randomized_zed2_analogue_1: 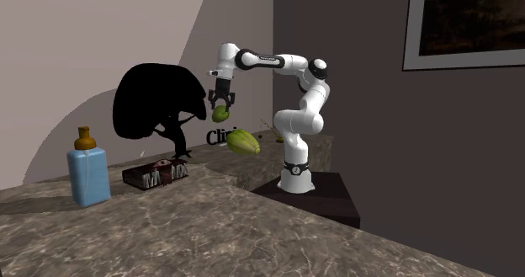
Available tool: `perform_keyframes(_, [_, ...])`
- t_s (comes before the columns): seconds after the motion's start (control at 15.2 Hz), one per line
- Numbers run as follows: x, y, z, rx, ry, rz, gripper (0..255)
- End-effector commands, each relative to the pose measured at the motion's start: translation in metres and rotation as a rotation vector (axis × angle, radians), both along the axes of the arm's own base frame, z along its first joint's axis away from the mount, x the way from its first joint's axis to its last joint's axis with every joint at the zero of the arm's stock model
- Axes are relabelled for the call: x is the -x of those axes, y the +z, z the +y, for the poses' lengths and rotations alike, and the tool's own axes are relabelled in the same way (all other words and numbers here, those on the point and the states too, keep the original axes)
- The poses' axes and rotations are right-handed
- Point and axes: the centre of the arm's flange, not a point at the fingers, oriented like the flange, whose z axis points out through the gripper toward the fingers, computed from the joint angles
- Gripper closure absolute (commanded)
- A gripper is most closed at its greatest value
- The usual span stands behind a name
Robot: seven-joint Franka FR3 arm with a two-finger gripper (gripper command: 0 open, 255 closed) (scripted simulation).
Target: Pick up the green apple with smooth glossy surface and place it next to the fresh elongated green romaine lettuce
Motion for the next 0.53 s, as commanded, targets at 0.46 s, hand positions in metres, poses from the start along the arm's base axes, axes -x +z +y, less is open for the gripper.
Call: perform_keyframes(0.46, [0.000,-0.047,0.000,0.000,0.000,0.000,255])
